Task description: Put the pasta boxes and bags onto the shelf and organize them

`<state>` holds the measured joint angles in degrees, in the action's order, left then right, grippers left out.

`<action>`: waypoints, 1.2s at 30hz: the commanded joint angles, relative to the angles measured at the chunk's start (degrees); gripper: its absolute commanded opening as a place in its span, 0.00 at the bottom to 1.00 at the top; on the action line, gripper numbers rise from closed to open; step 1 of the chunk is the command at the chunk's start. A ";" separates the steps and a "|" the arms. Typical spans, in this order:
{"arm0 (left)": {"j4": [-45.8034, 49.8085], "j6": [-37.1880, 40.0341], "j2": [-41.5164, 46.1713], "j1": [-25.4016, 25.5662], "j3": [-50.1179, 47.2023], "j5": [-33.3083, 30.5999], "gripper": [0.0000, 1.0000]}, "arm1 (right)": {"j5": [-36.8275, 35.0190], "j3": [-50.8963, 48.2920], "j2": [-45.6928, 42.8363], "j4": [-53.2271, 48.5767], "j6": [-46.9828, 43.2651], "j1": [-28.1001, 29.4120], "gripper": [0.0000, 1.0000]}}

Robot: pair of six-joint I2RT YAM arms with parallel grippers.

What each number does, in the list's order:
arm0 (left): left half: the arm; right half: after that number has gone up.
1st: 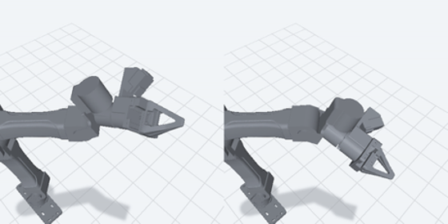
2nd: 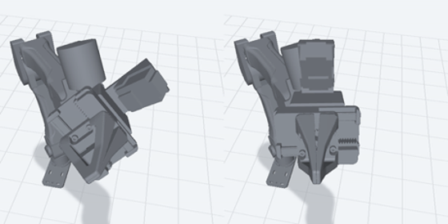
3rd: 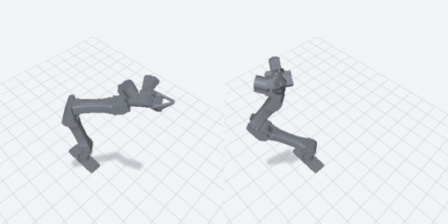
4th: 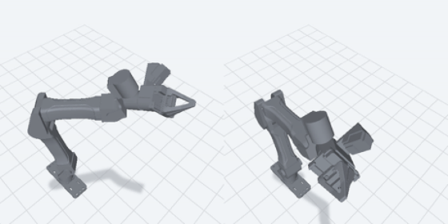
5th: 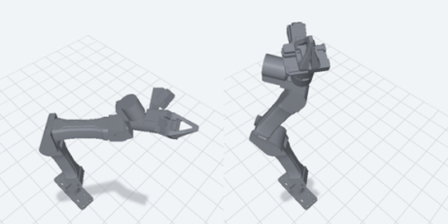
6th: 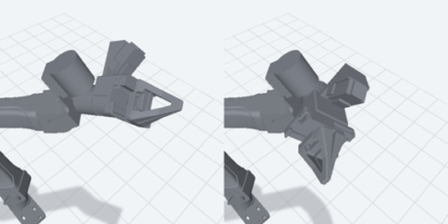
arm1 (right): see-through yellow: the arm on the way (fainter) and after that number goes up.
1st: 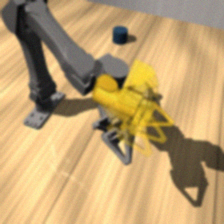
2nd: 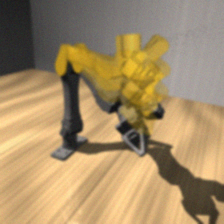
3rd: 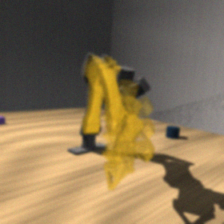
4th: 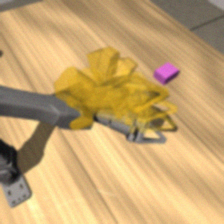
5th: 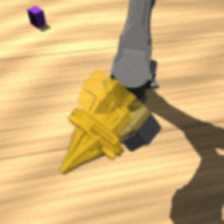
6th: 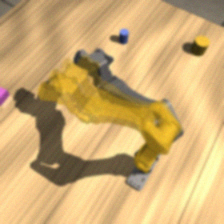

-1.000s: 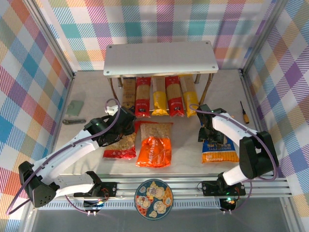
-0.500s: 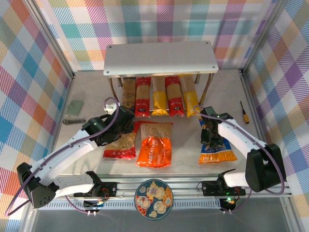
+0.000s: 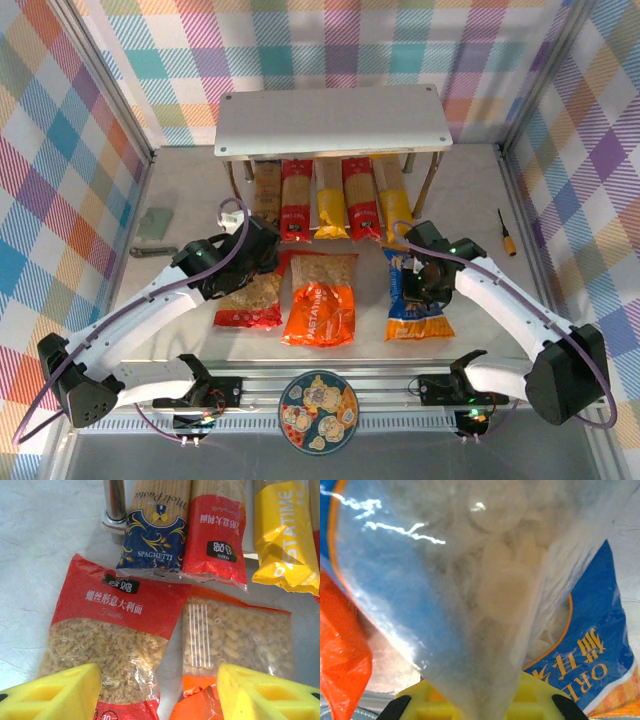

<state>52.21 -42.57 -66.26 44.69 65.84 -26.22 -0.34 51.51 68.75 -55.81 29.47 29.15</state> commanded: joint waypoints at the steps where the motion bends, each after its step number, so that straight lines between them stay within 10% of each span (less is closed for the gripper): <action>1: -0.23 0.86 0.06 -0.65 1.57 -0.81 0.63 | 1.88 3.31 1.81 0.05 1.05 3.00 0.00; 16: 0.24 1.27 2.22 -2.19 0.47 -1.04 0.63 | 3.23 2.95 10.11 7.12 2.84 5.22 0.13; 25: 0.73 1.22 3.50 -2.77 -0.62 -1.14 0.64 | 3.27 3.64 8.94 7.80 3.20 5.21 0.67; 36: -2.92 1.51 9.58 -3.00 -6.34 -5.83 0.66 | -1.13 5.98 -0.70 5.06 2.97 5.22 0.64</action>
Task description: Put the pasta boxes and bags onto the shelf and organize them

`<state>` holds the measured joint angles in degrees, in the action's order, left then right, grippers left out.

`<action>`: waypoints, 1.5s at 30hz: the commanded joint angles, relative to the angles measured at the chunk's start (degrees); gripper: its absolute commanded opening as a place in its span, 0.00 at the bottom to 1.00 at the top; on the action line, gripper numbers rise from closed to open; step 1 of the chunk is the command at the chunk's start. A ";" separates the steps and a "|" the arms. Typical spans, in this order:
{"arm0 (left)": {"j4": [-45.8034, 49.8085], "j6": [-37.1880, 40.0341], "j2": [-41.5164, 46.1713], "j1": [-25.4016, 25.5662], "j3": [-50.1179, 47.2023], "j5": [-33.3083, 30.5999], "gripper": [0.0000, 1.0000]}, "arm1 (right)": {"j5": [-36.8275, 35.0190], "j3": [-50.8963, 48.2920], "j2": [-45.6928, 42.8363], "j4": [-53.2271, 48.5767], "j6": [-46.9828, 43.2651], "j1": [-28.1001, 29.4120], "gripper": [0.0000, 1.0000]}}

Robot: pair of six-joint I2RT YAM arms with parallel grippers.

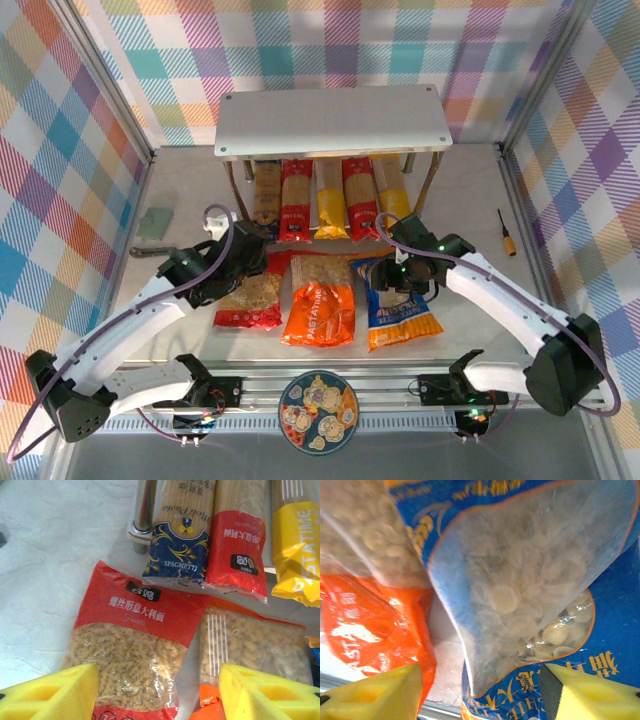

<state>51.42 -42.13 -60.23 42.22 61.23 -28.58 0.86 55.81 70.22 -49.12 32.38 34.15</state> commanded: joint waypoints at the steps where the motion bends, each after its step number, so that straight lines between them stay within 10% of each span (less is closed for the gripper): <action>1: -2.45 1.32 4.54 -0.52 -2.17 -4.17 0.67 | -2.89 1.76 -2.93 -1.52 0.12 0.17 0.64; 11: -4.98 3.18 5.99 -0.72 -6.71 -5.08 0.81 | -8.52 1.71 -4.93 -6.98 -0.87 0.30 0.76; 45: -16.37 0.70 -1.60 0.06 -14.65 5.65 0.80 | -10.00 -4.40 5.62 1.75 -2.88 3.28 0.89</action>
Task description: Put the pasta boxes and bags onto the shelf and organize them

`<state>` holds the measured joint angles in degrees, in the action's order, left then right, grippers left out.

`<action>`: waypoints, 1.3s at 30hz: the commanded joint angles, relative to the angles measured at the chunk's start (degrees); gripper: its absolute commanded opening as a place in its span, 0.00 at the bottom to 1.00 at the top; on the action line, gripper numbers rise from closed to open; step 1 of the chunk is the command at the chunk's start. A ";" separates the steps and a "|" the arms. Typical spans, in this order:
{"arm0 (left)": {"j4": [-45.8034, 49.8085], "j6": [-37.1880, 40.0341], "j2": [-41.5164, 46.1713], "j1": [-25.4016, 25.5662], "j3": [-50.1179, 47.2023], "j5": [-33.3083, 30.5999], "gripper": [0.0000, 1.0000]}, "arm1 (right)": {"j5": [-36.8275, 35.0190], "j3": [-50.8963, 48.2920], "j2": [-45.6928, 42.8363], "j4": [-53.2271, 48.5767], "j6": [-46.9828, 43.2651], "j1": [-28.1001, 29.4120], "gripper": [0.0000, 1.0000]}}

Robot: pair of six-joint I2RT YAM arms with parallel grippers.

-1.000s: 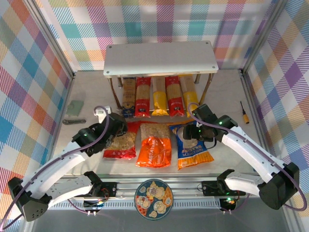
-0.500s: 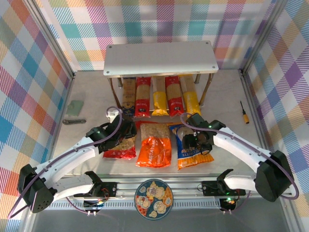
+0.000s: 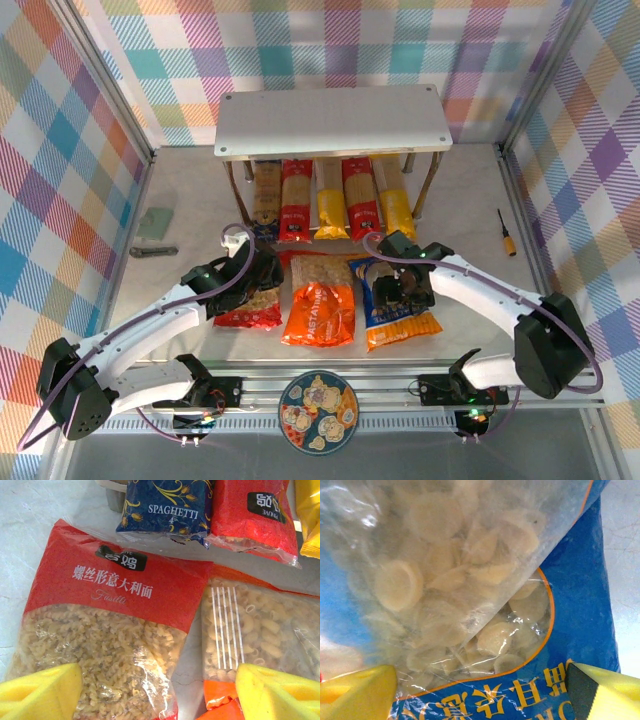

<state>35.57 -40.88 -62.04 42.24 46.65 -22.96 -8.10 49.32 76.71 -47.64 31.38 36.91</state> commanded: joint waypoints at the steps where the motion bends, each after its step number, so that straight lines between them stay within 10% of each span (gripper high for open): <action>1: -0.55 -0.57 0.24 0.01 -0.17 -0.06 0.80 | -1.00 2.23 -1.24 0.14 -2.31 0.54 0.88; 23: -0.71 -0.58 0.13 -0.01 -0.17 -0.40 0.80 | 0.23 5.38 9.94 2.21 -5.93 0.62 0.96; 39: -1.29 -0.33 -0.01 0.03 -0.35 -0.13 0.80 | 6.03 0.83 14.26 0.53 -3.18 0.54 0.71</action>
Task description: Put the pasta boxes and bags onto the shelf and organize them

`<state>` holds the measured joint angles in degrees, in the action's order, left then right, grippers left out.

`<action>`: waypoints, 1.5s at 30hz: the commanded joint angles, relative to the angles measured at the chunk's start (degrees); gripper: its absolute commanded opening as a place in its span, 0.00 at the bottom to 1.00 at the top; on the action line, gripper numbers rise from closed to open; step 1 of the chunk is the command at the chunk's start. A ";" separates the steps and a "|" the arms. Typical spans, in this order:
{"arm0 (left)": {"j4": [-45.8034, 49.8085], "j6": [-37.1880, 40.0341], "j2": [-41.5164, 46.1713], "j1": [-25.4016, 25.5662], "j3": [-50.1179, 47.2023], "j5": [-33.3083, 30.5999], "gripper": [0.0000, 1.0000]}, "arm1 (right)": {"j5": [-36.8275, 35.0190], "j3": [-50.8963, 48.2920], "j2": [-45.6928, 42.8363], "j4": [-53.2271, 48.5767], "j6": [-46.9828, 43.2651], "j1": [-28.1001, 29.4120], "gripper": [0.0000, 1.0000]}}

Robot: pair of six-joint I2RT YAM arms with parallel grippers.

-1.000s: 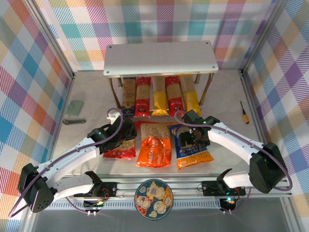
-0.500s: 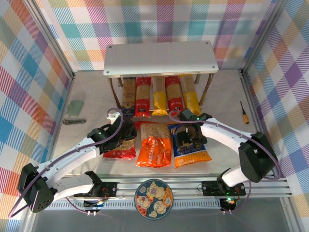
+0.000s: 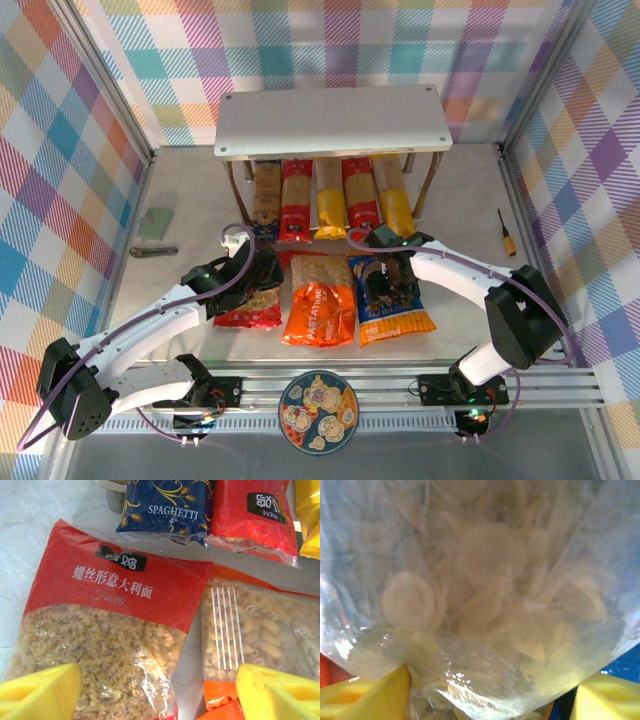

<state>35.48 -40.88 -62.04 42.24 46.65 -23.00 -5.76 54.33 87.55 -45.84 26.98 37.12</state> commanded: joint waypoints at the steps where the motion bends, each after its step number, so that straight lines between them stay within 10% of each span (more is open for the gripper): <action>1: -1.21 -0.29 -0.02 -0.01 -0.34 -0.06 0.80 | 4.14 -4.56 3.59 -1.27 1.25 0.32 0.69; 23: -2.28 0.28 -0.39 0.02 0.44 0.87 0.80 | 4.72 -7.43 -1.81 -5.10 3.45 0.32 0.00; 45: -3.14 0.20 0.56 0.02 -0.40 0.60 0.80 | -0.73 -3.52 -12.99 -3.84 1.84 0.40 0.00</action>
<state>32.97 -40.86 -62.19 42.24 46.65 -22.02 -5.10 49.98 77.84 -48.97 29.50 37.10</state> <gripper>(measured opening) 0.803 0.235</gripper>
